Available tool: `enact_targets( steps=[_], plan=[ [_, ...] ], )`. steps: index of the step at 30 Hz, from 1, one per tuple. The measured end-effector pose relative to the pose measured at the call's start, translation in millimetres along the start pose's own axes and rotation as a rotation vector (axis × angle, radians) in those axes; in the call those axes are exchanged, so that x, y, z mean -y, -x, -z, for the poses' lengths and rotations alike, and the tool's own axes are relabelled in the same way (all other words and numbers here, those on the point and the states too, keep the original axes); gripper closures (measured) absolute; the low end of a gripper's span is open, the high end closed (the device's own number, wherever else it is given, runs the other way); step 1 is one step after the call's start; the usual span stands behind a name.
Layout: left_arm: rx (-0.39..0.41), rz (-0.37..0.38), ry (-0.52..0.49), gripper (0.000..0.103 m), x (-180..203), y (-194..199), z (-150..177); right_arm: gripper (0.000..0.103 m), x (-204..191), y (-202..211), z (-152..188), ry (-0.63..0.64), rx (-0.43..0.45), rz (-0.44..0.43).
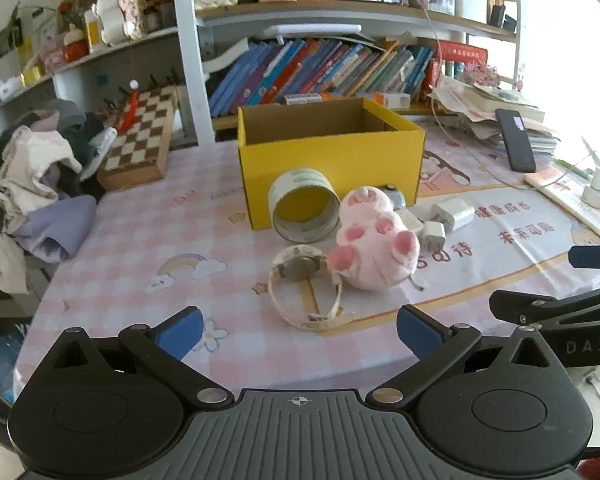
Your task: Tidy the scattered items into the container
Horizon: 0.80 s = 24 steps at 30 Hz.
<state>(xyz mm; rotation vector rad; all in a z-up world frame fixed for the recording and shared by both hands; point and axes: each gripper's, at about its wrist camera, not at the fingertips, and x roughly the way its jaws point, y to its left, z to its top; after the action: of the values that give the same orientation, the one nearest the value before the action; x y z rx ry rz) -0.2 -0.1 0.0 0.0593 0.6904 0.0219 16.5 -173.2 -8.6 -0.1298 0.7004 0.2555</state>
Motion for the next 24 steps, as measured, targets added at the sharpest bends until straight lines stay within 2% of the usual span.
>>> enact_targets(
  steps=[24],
  plan=[
    [-0.012,0.001,0.001,0.0,0.6,3.3,2.8,0.0,1.8,3.6,5.0,0.001,-0.013,-0.015]
  ],
)
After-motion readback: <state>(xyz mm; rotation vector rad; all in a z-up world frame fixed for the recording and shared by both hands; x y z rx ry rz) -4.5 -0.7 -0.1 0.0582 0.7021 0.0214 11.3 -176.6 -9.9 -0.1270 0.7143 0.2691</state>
